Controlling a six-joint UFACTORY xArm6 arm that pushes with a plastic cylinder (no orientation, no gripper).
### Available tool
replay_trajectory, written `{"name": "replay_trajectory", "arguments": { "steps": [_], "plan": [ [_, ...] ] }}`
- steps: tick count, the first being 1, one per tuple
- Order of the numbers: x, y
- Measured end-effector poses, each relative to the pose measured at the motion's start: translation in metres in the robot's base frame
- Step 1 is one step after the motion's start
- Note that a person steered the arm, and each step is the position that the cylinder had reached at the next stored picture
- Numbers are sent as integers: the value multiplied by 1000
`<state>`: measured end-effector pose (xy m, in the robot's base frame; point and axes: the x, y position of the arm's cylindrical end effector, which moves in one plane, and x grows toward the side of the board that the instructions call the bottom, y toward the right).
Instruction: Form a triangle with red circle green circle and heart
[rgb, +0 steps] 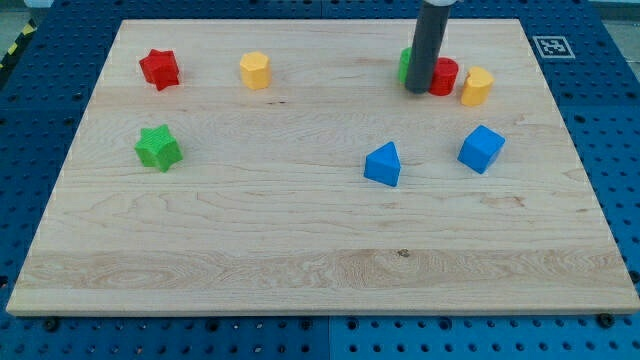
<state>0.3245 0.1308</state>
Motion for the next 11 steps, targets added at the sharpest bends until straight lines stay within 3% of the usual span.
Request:
{"name": "replay_trajectory", "arguments": {
  "steps": [1, 2, 5, 7, 9, 11],
  "plan": [
    [-35, 19],
    [-38, 26],
    [27, 29],
    [-24, 96],
    [-20, 88],
    [-74, 95]
  ]
}}
